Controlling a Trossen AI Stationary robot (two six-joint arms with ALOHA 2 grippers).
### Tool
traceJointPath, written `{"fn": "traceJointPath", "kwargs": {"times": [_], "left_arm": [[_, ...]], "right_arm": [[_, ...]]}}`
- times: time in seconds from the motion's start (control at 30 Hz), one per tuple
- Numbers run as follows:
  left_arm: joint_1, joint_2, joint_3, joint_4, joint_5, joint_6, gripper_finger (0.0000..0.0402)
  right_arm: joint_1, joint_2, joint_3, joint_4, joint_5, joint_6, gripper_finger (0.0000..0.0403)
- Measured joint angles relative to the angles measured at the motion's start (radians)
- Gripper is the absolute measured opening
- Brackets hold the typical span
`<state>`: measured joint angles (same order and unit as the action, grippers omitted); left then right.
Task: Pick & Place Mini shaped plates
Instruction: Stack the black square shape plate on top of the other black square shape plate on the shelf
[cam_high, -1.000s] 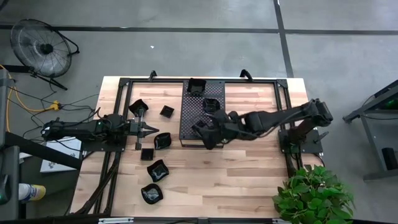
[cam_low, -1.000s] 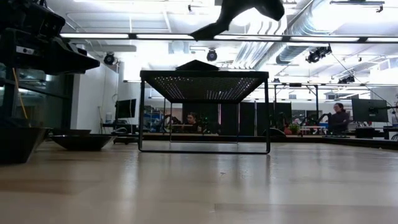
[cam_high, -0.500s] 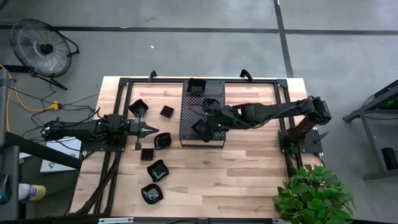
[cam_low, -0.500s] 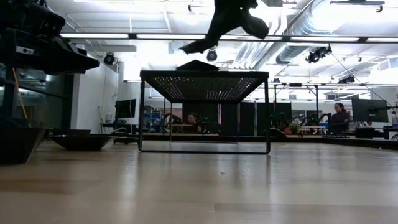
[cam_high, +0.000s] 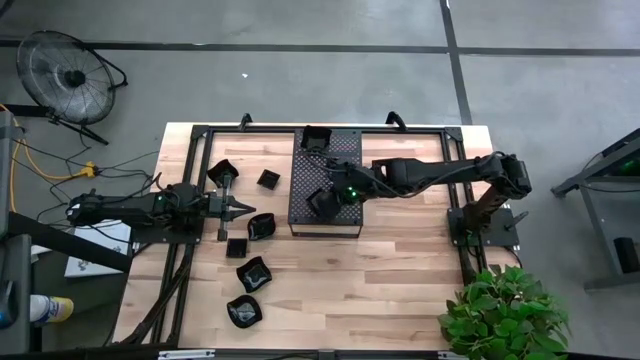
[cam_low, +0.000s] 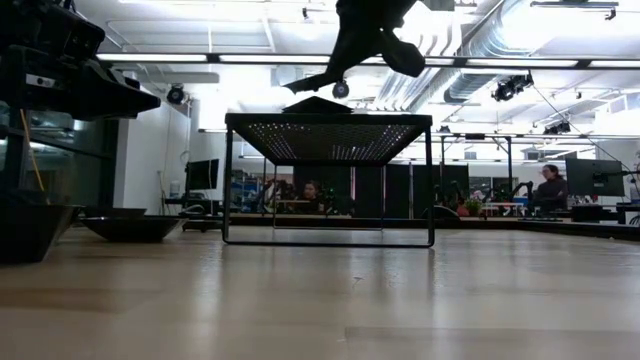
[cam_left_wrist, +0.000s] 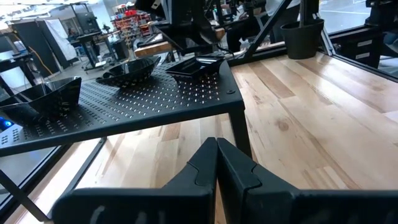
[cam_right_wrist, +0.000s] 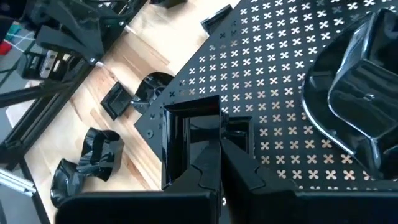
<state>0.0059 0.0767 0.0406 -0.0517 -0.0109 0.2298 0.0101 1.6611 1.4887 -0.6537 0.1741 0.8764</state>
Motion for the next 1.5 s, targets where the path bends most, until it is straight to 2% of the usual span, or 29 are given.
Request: {"fn": "traceJointPath", "kwargs": {"times": [0.23, 1.1, 1.5], "left_arm": [[0.0, 0.0, 0.0, 0.0, 0.0, 0.0, 0.0001], [0.0, 0.0, 0.0, 0.0, 0.0, 0.0, 0.0001], [0.0, 0.0, 0.0, 0.0, 0.0, 0.0, 0.0001]], "right_arm": [[0.002, 0.0, 0.0, -0.006, -0.027, 0.024, 0.0], [-0.01, -0.006, 0.0, 0.02, -0.019, -0.013, 0.0], [-0.007, -0.006, 0.0, -0.001, -0.033, 0.066, 0.0]]}}
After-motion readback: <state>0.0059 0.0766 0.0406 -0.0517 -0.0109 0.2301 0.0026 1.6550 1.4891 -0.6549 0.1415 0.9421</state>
